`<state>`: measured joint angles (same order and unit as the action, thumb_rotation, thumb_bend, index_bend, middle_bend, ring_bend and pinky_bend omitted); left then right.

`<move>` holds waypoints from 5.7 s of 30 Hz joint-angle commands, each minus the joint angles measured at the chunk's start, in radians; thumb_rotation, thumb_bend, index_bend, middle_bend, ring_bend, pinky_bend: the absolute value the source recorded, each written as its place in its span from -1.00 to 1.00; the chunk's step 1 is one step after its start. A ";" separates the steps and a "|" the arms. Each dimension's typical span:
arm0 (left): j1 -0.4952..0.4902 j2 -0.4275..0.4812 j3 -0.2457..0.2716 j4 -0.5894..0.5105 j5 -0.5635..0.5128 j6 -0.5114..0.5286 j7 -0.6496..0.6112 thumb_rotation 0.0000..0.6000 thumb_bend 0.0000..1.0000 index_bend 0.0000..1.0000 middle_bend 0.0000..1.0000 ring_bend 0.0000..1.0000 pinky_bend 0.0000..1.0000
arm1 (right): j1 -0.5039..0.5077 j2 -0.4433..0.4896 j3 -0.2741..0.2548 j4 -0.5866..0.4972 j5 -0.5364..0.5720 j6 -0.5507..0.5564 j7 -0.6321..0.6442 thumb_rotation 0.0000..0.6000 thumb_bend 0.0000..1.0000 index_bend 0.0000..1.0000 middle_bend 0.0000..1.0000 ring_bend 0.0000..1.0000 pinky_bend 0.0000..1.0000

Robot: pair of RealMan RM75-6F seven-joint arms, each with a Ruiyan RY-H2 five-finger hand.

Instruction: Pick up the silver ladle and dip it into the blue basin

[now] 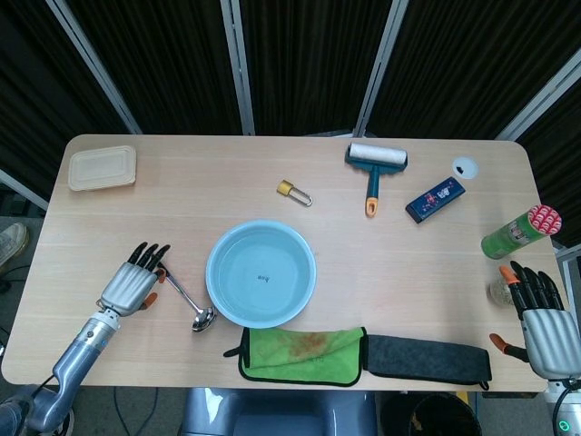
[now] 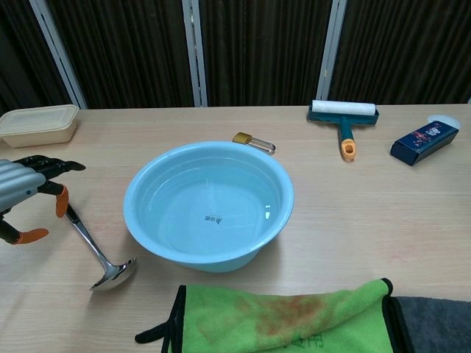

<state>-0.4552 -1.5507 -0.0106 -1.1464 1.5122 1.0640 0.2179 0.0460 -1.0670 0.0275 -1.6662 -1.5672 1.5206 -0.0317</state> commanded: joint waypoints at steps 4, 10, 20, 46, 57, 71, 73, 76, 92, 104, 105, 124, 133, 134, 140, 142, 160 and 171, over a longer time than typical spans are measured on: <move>-0.022 -0.035 -0.003 0.039 -0.007 -0.021 0.006 1.00 -0.36 -0.09 -1.00 -1.00 -1.00 | 0.001 0.002 -0.006 0.003 -0.013 -0.002 0.006 1.00 -1.00 -1.00 -1.00 -1.00 -1.00; -0.042 -0.087 0.006 0.109 -0.009 -0.053 -0.033 1.00 -0.36 -0.12 -1.00 -1.00 -1.00 | -0.004 -0.004 -0.002 0.009 -0.015 0.013 0.003 1.00 -1.00 -1.00 -1.00 -1.00 -1.00; -0.059 -0.141 0.015 0.204 -0.005 -0.065 -0.087 1.00 -0.36 -0.12 -1.00 -1.00 -1.00 | 0.001 0.000 0.003 0.008 0.009 -0.010 -0.003 1.00 -1.00 -1.00 -1.00 -1.00 -1.00; -0.084 -0.145 0.023 0.210 -0.032 -0.118 -0.103 1.00 -0.22 0.00 -1.00 -1.00 -1.00 | -0.010 0.017 0.016 0.003 0.015 0.015 0.042 1.00 -1.00 -1.00 -1.00 -1.00 -1.00; -0.050 -0.083 0.054 0.105 -0.016 -0.069 -0.095 1.00 -0.08 0.17 -1.00 -1.00 -1.00 | -0.006 0.008 0.010 0.001 0.008 0.003 0.015 1.00 -1.00 -1.00 -1.00 -1.00 -1.00; 0.051 0.114 0.106 -0.163 0.073 0.157 0.030 1.00 -0.09 0.15 -1.00 -1.00 -1.00 | -0.015 0.009 -0.005 -0.015 -0.025 0.021 0.002 1.00 -1.00 -1.00 -1.00 -1.00 -1.00; 0.061 0.132 0.110 -0.188 0.088 0.183 0.053 1.00 -0.09 0.15 -1.00 -1.00 -1.00 | -0.016 0.008 -0.006 -0.013 -0.029 0.023 0.004 1.00 -1.00 -1.00 -1.00 -1.00 -1.00; 0.074 0.162 0.118 -0.234 0.115 0.219 0.081 1.00 -0.08 0.15 -1.00 -1.00 -1.00 | -0.020 0.010 -0.009 -0.013 -0.038 0.032 0.009 1.00 -1.00 -1.00 -1.00 -1.00 -1.00; 0.121 0.285 0.141 -0.447 0.239 0.338 0.236 1.00 -0.08 0.15 -1.00 -1.00 -1.00 | -0.038 0.030 -0.025 -0.014 -0.086 0.075 0.060 1.00 -1.00 -1.00 -1.00 -1.00 -1.00; 0.090 0.400 0.146 -0.669 0.325 0.295 0.295 1.00 -0.08 0.16 -1.00 -1.00 -1.00 | -0.056 0.049 -0.031 -0.012 -0.111 0.116 0.114 1.00 -1.00 -1.00 -1.00 -1.00 -1.00; 0.088 0.407 0.143 -0.685 0.329 0.294 0.302 1.00 -0.09 0.16 -1.00 -1.00 -1.00 | -0.056 0.051 -0.031 -0.011 -0.111 0.116 0.117 1.00 -1.00 -1.00 -1.00 -1.00 -1.00; -0.043 0.405 -0.044 -0.727 0.163 0.125 0.374 1.00 -0.09 0.16 -1.00 -1.00 -1.00 | -0.063 0.071 -0.021 0.000 -0.093 0.128 0.179 1.00 -1.00 -1.00 -1.00 -1.00 -1.00; -0.123 0.327 -0.084 -0.588 0.082 0.006 0.378 1.00 -0.08 0.17 -1.00 -1.00 -1.00 | -0.055 0.068 -0.012 -0.003 -0.068 0.103 0.167 1.00 -1.00 -1.00 -1.00 -1.00 -1.00; -0.129 0.321 -0.086 -0.582 0.079 -0.002 0.377 1.00 -0.09 0.17 -1.00 -1.00 -1.00 | -0.053 0.067 -0.011 -0.003 -0.066 0.099 0.163 1.00 -1.00 -1.00 -1.00 -1.00 -1.00; -0.171 0.277 -0.099 -0.525 0.077 -0.032 0.367 1.00 -0.09 0.18 -1.00 -1.00 -1.00 | -0.038 0.061 -0.012 -0.006 -0.055 0.062 0.143 1.00 -1.00 -1.00 -1.00 -1.00 -1.00; -0.183 0.246 -0.107 -0.489 0.051 -0.047 0.334 1.00 -0.09 0.18 -1.00 -1.00 -1.00 | -0.036 0.059 -0.010 -0.007 -0.049 0.057 0.138 1.00 -1.00 -1.00 -1.00 -1.00 -1.00; -0.226 0.159 -0.088 -0.376 0.011 -0.075 0.309 1.00 -0.09 0.17 -1.00 -1.00 -1.00 | -0.041 0.069 0.002 -0.002 -0.042 0.074 0.173 1.00 -1.00 -1.00 -1.00 -1.00 -1.00; -0.229 0.145 -0.076 -0.332 0.014 -0.051 0.324 1.00 -0.09 0.17 -1.00 -1.00 -1.00 | -0.072 0.082 0.033 0.020 -0.009 0.142 0.250 1.00 -1.00 -1.00 -1.00 -1.00 -1.00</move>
<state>-0.6842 -1.4055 -0.0869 -1.4795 1.5232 1.0077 0.5370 -0.0251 -0.9865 0.0609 -1.6499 -1.5740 1.6732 0.2198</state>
